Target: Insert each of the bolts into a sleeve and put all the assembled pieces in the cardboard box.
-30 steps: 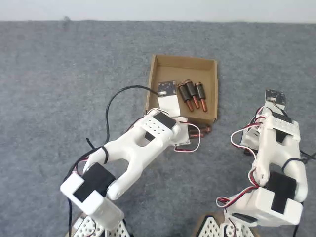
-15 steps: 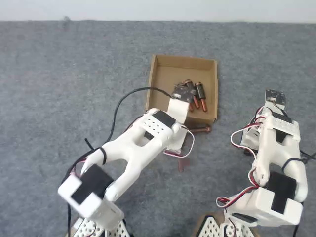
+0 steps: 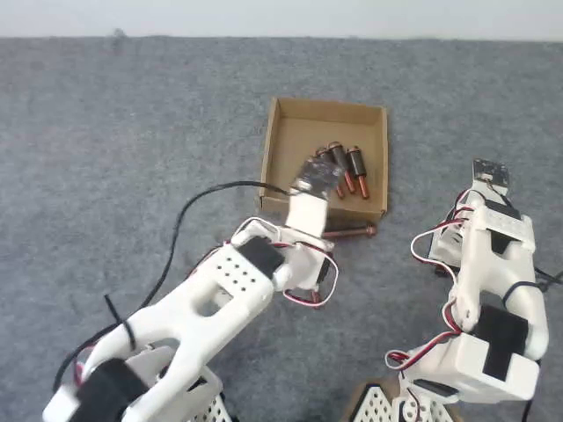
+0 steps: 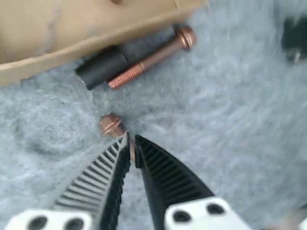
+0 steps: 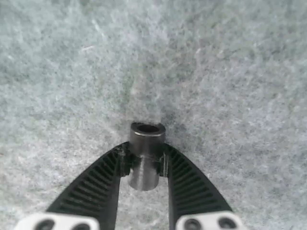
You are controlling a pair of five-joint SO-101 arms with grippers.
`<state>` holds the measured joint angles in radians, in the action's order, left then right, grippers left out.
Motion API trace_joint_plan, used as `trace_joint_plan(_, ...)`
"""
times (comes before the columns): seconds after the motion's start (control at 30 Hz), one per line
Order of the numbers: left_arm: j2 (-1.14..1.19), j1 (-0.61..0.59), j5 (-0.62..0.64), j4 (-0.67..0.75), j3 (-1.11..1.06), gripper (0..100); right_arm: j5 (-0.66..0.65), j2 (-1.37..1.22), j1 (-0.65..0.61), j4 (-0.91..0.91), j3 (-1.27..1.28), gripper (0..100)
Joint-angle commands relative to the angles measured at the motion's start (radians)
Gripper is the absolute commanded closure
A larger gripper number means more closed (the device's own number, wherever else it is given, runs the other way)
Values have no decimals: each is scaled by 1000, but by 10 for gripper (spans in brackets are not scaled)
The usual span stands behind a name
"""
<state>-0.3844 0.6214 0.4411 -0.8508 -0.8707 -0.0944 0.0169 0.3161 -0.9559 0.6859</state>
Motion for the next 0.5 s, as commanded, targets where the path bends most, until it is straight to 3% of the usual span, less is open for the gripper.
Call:
trace_joint_plan(0.0, -68, -23, 153, -8, 10, 987, -20, -2, 7, 12, -49, 968)
trace_joint_plan(0.47, 265, -68, 262, -12, 165, 987, -20, -4, 7, 12, -49, 968)
